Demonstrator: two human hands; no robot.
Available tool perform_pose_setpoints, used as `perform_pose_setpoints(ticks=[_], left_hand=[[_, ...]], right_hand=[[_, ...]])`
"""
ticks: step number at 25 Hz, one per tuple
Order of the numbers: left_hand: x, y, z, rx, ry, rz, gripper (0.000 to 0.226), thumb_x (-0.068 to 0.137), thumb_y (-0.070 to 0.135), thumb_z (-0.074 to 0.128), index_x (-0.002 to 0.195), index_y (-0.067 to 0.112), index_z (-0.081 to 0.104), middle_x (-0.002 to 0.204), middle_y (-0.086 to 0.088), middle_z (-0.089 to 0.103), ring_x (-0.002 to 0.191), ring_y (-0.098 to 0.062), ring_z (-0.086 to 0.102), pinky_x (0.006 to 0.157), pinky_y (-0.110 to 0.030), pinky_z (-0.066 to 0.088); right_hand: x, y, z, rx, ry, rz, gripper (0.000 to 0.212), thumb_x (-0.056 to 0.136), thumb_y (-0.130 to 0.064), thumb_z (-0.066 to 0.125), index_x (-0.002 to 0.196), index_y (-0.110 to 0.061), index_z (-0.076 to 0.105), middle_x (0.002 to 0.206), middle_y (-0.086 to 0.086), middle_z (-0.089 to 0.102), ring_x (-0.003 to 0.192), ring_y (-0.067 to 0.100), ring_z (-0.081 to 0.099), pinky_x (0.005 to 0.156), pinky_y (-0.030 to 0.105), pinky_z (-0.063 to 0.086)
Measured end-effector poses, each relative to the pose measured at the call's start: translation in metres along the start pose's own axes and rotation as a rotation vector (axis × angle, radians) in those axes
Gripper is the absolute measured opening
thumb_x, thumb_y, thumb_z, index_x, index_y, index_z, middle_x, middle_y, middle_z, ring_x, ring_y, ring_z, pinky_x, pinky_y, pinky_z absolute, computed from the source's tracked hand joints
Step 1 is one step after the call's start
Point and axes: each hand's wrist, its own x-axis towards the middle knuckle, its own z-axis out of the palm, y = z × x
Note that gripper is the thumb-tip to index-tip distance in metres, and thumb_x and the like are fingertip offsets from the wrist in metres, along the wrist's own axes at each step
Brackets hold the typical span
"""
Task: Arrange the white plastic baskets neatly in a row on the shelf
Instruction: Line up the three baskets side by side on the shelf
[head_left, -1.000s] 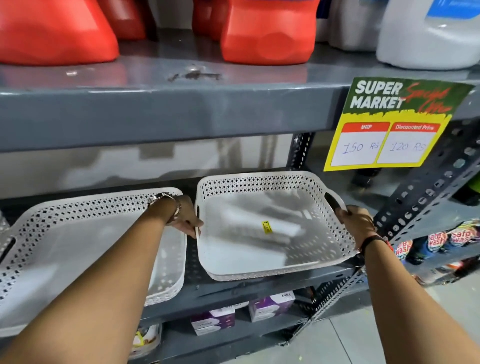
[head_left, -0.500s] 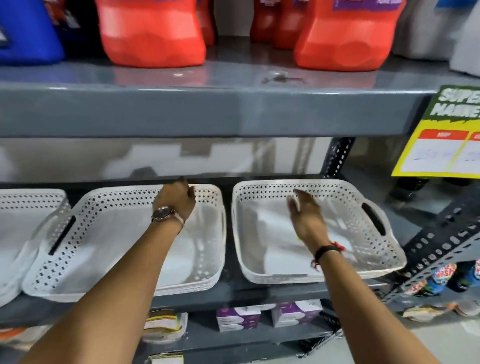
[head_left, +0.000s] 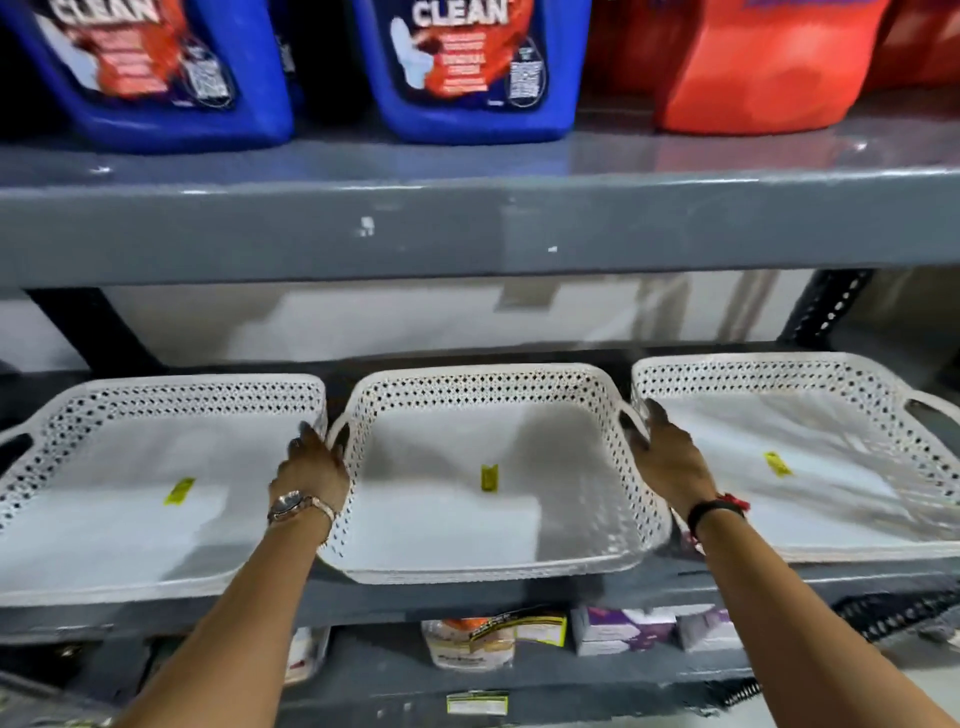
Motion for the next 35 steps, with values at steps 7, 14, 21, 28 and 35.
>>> perform_pose_setpoints(ticks=[7, 14, 21, 28, 35], left_hand=[[-0.006, 0.005, 0.003, -0.057, 0.083, 0.086, 0.033, 0.093, 0.003, 0.036, 0.123, -0.010, 0.039, 0.125, -0.032, 0.050, 0.111, -0.048, 0.055, 0.088, -0.054, 0.048], [0.003, 0.007, 0.004, 0.094, -0.034, 0.106, 0.063, 0.093, -0.002, 0.030, 0.150, 0.004, 0.005, 0.148, -0.021, 0.032, 0.125, -0.042, 0.047, 0.100, -0.046, 0.042], [0.037, 0.030, 0.003, 0.064, -0.033, 0.128, 0.056, 0.094, -0.001, 0.026, 0.148, 0.005, 0.011, 0.150, -0.020, 0.029, 0.126, -0.046, 0.045, 0.102, -0.050, 0.039], [0.037, 0.031, 0.003, 0.020, 0.026, 0.136, 0.055, 0.094, 0.002, 0.024, 0.148, 0.010, 0.018, 0.146, -0.022, 0.036, 0.123, -0.047, 0.046, 0.099, -0.052, 0.040], [0.015, 0.022, 0.002, 0.017, 0.007, 0.092, 0.059, 0.094, -0.001, 0.026, 0.149, 0.013, 0.014, 0.149, -0.020, 0.032, 0.126, -0.045, 0.045, 0.102, -0.050, 0.039]], right_hand=[[-0.009, -0.008, 0.005, -0.145, 0.068, -0.078, 0.040, 0.097, -0.014, 0.032, 0.137, -0.005, 0.029, 0.124, 0.027, 0.055, 0.110, 0.039, 0.055, 0.085, 0.042, 0.047], [-0.001, -0.010, 0.013, -0.269, 0.084, -0.124, 0.064, 0.086, 0.012, 0.030, 0.146, -0.009, 0.021, 0.150, 0.013, 0.032, 0.129, 0.032, 0.044, 0.102, 0.038, 0.042], [0.041, -0.024, 0.015, -0.226, 0.131, -0.161, 0.060, 0.084, 0.014, 0.031, 0.142, -0.003, 0.030, 0.140, 0.020, 0.044, 0.118, 0.039, 0.051, 0.095, 0.040, 0.045], [0.047, -0.025, 0.017, -0.229, 0.129, -0.148, 0.058, 0.087, 0.011, 0.030, 0.143, -0.003, 0.029, 0.144, 0.019, 0.040, 0.126, 0.037, 0.045, 0.098, 0.041, 0.043], [0.021, -0.018, 0.013, -0.226, 0.076, -0.107, 0.061, 0.088, 0.009, 0.032, 0.146, -0.009, 0.021, 0.151, 0.011, 0.032, 0.129, 0.031, 0.044, 0.100, 0.037, 0.042]])
